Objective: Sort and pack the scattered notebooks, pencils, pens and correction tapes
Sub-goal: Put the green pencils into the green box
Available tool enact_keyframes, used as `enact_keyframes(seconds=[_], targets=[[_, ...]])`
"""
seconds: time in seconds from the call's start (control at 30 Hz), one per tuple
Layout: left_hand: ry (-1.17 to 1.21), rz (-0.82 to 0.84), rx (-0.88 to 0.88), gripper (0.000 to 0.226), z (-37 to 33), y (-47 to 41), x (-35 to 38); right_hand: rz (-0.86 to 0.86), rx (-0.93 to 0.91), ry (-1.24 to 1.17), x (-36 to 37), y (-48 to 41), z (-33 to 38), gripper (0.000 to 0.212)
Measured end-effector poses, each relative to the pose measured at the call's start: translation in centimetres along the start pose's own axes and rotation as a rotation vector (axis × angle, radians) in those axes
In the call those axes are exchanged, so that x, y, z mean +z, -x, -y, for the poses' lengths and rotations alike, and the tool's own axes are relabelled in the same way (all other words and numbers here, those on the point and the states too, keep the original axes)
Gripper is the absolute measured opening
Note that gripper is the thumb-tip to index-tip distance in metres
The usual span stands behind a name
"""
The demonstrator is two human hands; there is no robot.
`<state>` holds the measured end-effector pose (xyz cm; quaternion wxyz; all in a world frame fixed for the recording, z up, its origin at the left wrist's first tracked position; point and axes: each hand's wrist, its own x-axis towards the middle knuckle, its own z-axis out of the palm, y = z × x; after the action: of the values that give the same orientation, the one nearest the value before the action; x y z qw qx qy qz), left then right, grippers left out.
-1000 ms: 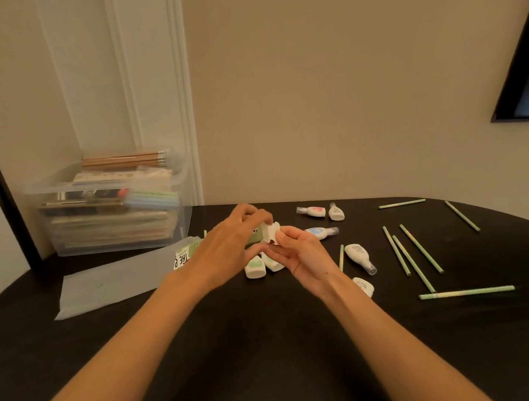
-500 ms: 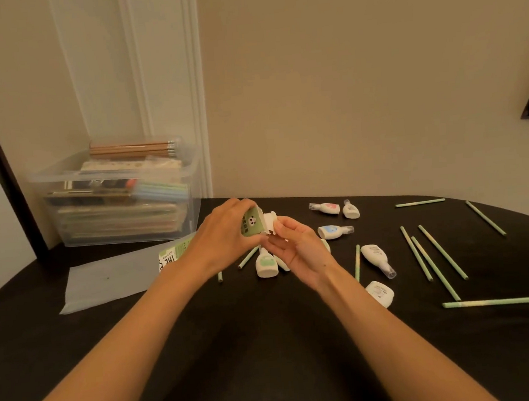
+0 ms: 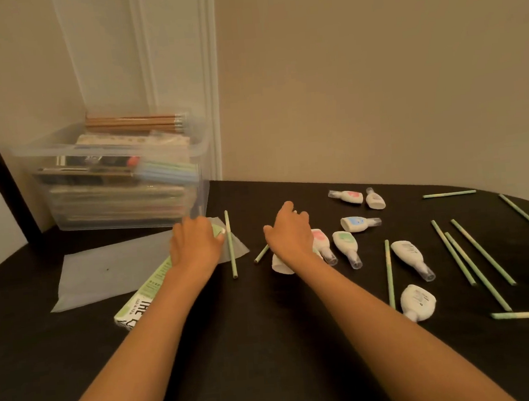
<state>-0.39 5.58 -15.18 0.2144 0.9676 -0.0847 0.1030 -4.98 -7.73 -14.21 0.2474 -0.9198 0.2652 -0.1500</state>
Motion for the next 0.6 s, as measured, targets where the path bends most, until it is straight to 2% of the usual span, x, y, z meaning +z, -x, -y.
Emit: enact_keyframes(seconds=[0.1, 0.23, 0.37, 0.43, 0.6], targets=[[-0.017, 0.042, -0.011, 0.037, 0.3, -0.3, 0.9, 0.064, 0.018, 0.173, 0.7, -1.2, 0.2, 0.051], [-0.016, 0.082, -0.029, 0.040, 0.4, -1.3, 1.3, 0.102, 0.072, 0.157, 1.0, -2.7, 0.2, 0.049], [0.033, 0.136, -0.059, 0.040, 0.0, -2.5, 1.3, 0.132, 0.028, 0.209, 1.2, -3.4, 0.3, 0.029], [0.059, 0.133, -0.074, 0.037, 0.0, -2.8, 1.3, 0.132, 0.026, 0.222, 1.2, -3.6, 0.4, 0.025], [0.101, 0.126, -0.076, 0.041, 0.5, -3.4, 1.8, 0.128, 0.065, 0.270, 1.1, -4.2, 0.7, 0.048]])
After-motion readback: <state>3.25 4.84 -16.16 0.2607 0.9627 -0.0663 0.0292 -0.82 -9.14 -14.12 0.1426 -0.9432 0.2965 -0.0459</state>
